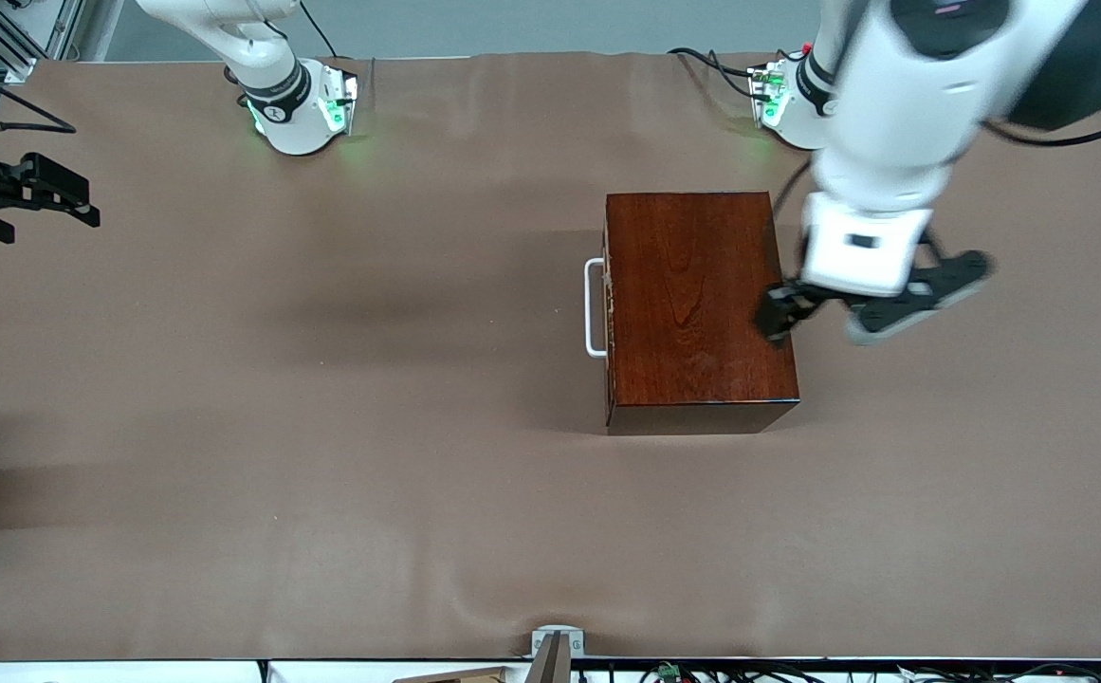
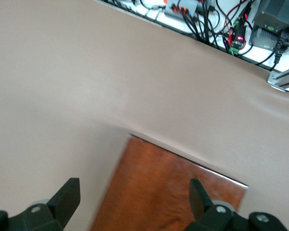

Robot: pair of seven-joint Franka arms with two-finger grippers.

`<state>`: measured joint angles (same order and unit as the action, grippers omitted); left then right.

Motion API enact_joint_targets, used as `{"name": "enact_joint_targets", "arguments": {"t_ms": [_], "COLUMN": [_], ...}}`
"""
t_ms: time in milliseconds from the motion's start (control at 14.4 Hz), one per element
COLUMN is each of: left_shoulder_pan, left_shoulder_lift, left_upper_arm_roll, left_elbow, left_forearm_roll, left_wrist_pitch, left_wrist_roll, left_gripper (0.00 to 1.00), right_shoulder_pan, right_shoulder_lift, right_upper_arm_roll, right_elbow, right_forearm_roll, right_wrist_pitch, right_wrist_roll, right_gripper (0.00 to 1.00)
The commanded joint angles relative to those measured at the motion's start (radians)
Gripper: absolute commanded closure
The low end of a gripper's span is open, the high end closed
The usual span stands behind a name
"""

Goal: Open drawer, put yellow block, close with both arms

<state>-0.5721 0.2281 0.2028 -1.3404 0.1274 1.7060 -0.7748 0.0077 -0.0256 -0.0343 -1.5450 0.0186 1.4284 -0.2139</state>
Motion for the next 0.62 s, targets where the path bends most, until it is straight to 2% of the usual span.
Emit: {"name": "enact_joint_targets", "arguments": {"t_ms": [0,554], "left_shoulder_pan": [0.055,0.199], "left_shoulder_lift": [-0.047,-0.107], "left_upper_arm_roll": [-0.011,-0.016], "left_elbow": [-0.036,-0.048], "left_forearm_roll": [-0.014,-0.003], "left_wrist_pitch": [-0.086,-0.134], "left_wrist_roll": [0.103,0.448], "left_gripper": [0.0,0.0], "right_shoulder_pan": [-0.012,-0.015], "right_shoulder_lift": [-0.017,-0.017], "right_upper_arm_roll": [0.01,0.01], "right_elbow": [-0.014,-0.012], "right_forearm_roll": [0.017,0.017], "right_wrist_pitch": [0.006,0.007], "right_wrist_roll": [-0.004,-0.004], "right_gripper": [0.0,0.0]}}
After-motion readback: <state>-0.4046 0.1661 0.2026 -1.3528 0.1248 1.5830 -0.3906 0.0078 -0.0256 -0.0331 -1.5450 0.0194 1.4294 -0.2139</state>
